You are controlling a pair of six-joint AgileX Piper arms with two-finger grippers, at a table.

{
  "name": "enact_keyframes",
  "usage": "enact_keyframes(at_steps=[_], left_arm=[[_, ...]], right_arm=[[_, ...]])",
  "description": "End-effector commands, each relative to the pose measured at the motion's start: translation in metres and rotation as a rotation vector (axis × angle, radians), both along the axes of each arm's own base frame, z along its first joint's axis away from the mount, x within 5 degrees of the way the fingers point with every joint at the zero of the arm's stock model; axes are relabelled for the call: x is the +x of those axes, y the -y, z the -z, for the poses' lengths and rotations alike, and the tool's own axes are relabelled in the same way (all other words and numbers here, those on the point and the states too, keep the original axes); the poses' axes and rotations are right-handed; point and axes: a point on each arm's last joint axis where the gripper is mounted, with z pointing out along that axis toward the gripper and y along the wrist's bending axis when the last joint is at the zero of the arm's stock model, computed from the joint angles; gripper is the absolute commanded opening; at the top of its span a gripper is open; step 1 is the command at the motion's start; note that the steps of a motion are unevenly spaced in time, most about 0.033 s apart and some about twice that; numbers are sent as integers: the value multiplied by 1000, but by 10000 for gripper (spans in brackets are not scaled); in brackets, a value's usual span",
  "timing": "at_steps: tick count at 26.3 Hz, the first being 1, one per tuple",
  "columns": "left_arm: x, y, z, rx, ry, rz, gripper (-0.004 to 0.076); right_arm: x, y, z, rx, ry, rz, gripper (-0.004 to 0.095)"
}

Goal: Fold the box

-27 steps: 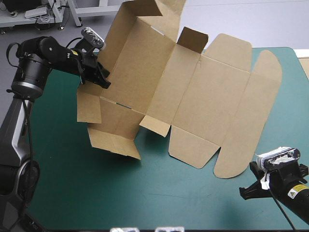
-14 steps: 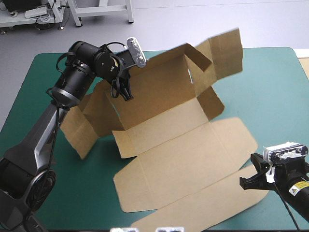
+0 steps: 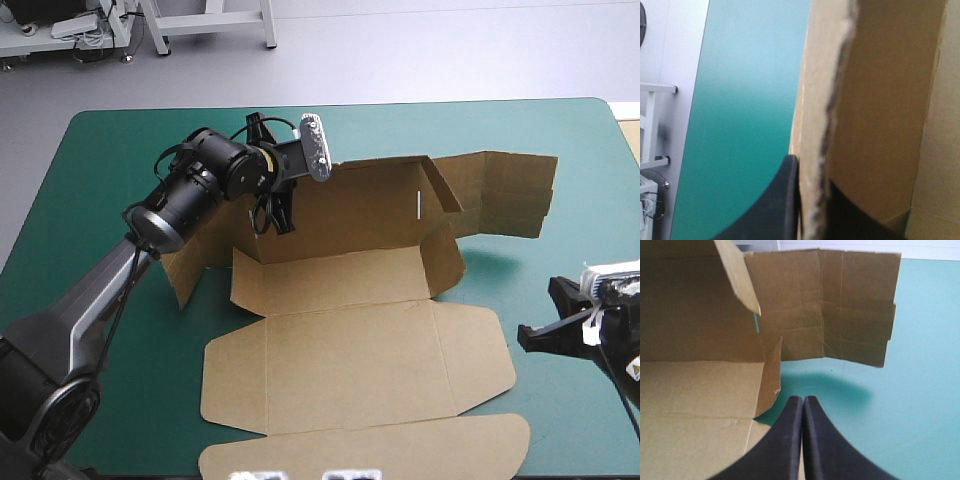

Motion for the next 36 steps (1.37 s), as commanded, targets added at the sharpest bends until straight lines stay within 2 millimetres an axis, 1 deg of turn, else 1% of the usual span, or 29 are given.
enact_keyframes(at_steps=[1, 4, 5, 6, 7, 8, 9, 10, 11, 12, 13, 15, 17, 18, 21, 24, 25, 26, 27, 28, 30, 32, 34, 35, 36], left_arm=[[-29, -7, -29, -61, 167, 48, -9], [-47, -9, -26, -56, 206, 62, -9], [-51, -9, -22, -44, 214, 60, -9], [-57, -10, -20, -24, 246, 66, -9], [-61, -10, -16, -11, 254, 65, -9], [-66, -9, -12, 1, 275, 67, -9], [-70, -9, -8, 15, 294, 68, -9], [-74, -7, -5, 28, 305, 72, -9], [-77, -7, -2, 38, 324, 71, -9], [-81, -6, 3, 60, 353, 69, -9], [-83, -6, 5, 67, 377, 69, -9], [-85, -6, 14, 101, 438, 71, -9], [-86, -6, 24, 106, 451, 70, -9], [-87, -6, 28, 107, 455, 76, -9], [-89, -6, 40, 113, 453, 93, -9], [-91, -9, 43, 107, 468, 98, -9], [-92, -11, 40, 95, 484, 83, -9], [-92, -12, 39, 84, 484, 75, -9], [-94, -14, 35, 74, 497, 70, -9], [-94, -14, 33, 71, 502, 69, -9], [-95, -15, 32, 69, 505, 66, -9], [-95, -17, 32, 82, 507, 57, -9], [-94, -18, 31, 98, 523, 52, -9], [-94, -18, 31, 101, 527, 53, -9], [-94, -18, 31, 101, 527, 53, -9]], right_arm=[[18, 0, -28, 5, 81, 15, -13], [37, -1, -41, 9, 75, 15, -13], [43, -1, -47, 9, 78, 15, -13], [54, -2, -51, 8, 66, 15, -13], [58, -2, -56, 8, 69, 15, -13], [68, -3, -59, 7, 57, 15, -13], [80, -4, -67, -2, 58, 10, -13], [87, -4, -71, -5, 47, 7, -13], [98, -5, -72, -10, 21, 3, -13], [107, -6, -79, -14, -3, -7, -13], [116, -7, -78, -24, -37, -16, -13], [141, -12, -84, -28, -97, -54, -13], [158, -16, -91, -23, -128, -96, -13], [172, -19, -91, -11, -153, -117, -13], [201, -25, -100, 17, -176, -160, -13], [231, -31, -97, 45, -250, -192, -13], [248, -33, -92, 62, -315, -201, -13], [257, -35, -89, 72, -341, -208, -13], [273, -38, -83, 117, -355, -206, -13], [280, -39, -79, 142, -368, -205, -13], [292, -41, -66, 153, -401, -210, -13], [305, -42, -45, 174, -469, -197, -13], [308, -44, -26, 157, -529, -200, -13], [307, -45, -14, 132, -573, -201, -13], [305, -47, -11, 129, -586, -204, -13]])
